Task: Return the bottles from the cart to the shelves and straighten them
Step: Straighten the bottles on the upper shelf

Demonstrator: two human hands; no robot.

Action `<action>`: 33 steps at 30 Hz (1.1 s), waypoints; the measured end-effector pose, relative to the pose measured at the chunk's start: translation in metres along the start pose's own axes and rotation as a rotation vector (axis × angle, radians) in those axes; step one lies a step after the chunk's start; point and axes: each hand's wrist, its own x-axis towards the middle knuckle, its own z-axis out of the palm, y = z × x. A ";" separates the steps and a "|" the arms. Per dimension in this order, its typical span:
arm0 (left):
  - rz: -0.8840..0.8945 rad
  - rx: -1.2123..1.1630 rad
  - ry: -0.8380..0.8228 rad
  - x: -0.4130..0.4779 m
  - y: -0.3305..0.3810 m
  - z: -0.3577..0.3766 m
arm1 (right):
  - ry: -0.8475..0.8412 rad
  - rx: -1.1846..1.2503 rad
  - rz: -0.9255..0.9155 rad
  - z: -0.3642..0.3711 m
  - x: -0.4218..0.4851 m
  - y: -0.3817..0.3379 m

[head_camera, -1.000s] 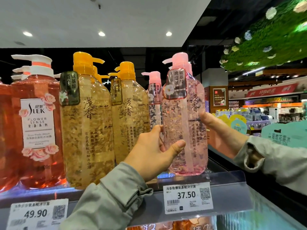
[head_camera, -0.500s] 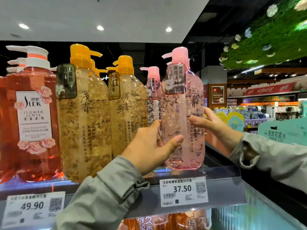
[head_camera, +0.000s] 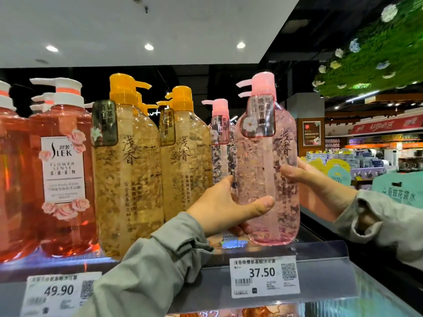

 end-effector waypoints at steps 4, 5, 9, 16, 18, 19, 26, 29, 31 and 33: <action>-0.020 -0.048 -0.047 0.005 0.002 0.005 | 0.008 -0.019 -0.030 0.005 -0.004 -0.003; -0.018 -0.050 -0.051 0.006 0.003 0.007 | 0.008 -0.023 -0.030 0.005 -0.005 -0.003; -0.033 -0.080 -0.067 0.009 0.001 0.009 | -0.020 -0.041 -0.048 0.003 -0.006 -0.005; -0.013 -0.147 -0.040 0.014 -0.002 0.013 | -0.062 -0.070 -0.080 0.002 -0.007 -0.011; -0.013 -0.136 -0.025 0.015 -0.003 0.012 | -0.043 -0.081 -0.076 0.002 -0.007 -0.011; -0.008 -0.122 -0.014 0.014 -0.003 0.012 | -0.031 -0.072 -0.077 0.002 -0.008 -0.011; 0.111 -0.033 0.050 0.005 -0.004 0.010 | 0.109 -0.149 -0.094 -0.004 -0.022 -0.002; 0.122 0.068 0.104 0.007 -0.007 0.010 | 0.095 -0.158 -0.087 -0.003 -0.029 -0.002; 0.117 0.150 0.113 0.007 -0.006 0.010 | 0.090 -0.173 -0.067 -0.002 -0.031 -0.002; 0.099 0.240 0.106 0.006 -0.006 0.009 | 0.084 -0.182 -0.046 -0.002 -0.032 -0.002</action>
